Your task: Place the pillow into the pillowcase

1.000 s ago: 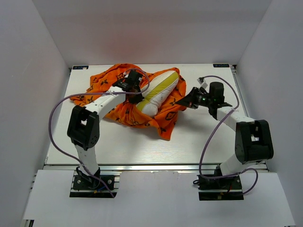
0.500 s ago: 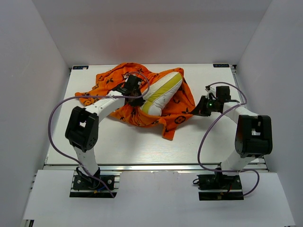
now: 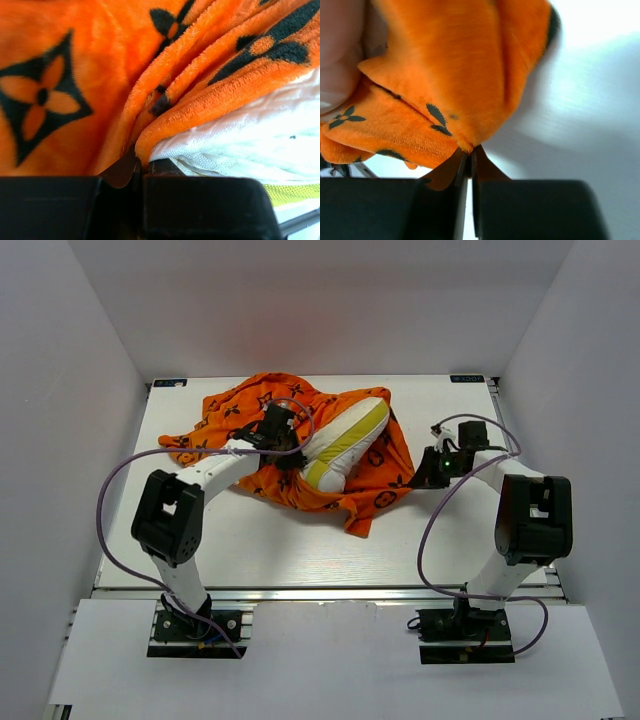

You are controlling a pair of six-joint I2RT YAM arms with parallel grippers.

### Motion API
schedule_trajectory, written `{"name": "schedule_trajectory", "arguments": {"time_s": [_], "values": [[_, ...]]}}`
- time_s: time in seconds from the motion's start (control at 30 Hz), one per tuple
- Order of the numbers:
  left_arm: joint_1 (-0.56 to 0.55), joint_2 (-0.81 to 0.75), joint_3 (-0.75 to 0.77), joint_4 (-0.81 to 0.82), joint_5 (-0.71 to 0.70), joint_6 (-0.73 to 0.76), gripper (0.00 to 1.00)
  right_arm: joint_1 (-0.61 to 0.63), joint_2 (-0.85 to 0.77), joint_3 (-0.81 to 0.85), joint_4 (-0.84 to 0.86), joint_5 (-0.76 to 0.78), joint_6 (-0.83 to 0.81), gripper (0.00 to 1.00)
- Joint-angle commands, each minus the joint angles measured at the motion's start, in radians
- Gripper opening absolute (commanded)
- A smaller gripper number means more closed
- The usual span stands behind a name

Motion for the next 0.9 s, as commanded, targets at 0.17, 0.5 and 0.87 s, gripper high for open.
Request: {"name": "schedule_trajectory", "arguments": {"time_s": [0.17,0.5,0.87], "values": [[-0.039,0.171,0.038,-0.122,-0.064,0.04,0.0,-0.01,-0.133,0.148,0.009,0.007,-0.186,0.31],[-0.044,0.182,0.015,-0.07,0.005,0.003,0.0,0.133,-0.188,0.163,0.086,-0.021,-0.264,0.53],[-0.025,0.17,0.073,-0.088,0.017,-0.015,0.0,0.277,-0.013,0.117,0.241,0.172,-0.243,0.6]]}}
